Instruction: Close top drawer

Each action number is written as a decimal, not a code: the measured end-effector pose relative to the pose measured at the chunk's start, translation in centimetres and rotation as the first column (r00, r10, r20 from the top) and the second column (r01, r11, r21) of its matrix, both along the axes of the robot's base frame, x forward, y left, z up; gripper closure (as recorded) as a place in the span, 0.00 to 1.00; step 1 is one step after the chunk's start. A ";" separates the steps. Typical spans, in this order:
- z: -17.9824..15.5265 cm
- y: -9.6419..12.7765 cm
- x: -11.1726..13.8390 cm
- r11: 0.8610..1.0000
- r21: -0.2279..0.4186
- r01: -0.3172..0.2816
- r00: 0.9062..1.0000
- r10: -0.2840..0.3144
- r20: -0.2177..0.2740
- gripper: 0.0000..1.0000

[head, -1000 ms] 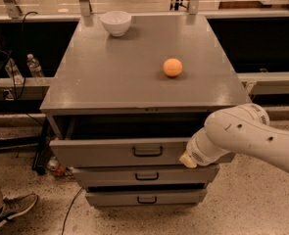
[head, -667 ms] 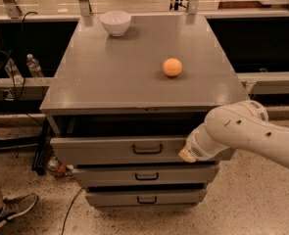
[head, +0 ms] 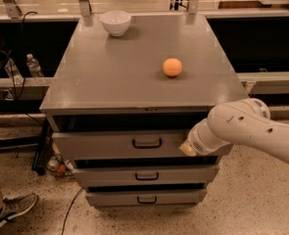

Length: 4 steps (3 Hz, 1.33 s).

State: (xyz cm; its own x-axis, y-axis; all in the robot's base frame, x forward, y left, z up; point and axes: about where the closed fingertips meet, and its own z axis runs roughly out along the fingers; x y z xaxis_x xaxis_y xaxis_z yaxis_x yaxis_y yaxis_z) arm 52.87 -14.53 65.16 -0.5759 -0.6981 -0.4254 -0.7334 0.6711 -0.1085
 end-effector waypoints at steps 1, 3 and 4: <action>0.0 -1.6 -0.7 0.999 0.013 0.047 0.999 -0.047 -0.002 1.00; 0.2 -4.8 -3.1 0.993 0.002 0.122 0.992 -0.121 -0.035 1.00; 0.4 -8.3 -5.5 0.977 -0.044 0.206 0.975 -0.209 -0.077 1.00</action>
Offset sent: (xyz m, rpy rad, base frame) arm -0.0256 -0.0444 0.0009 0.0230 0.0220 -0.1160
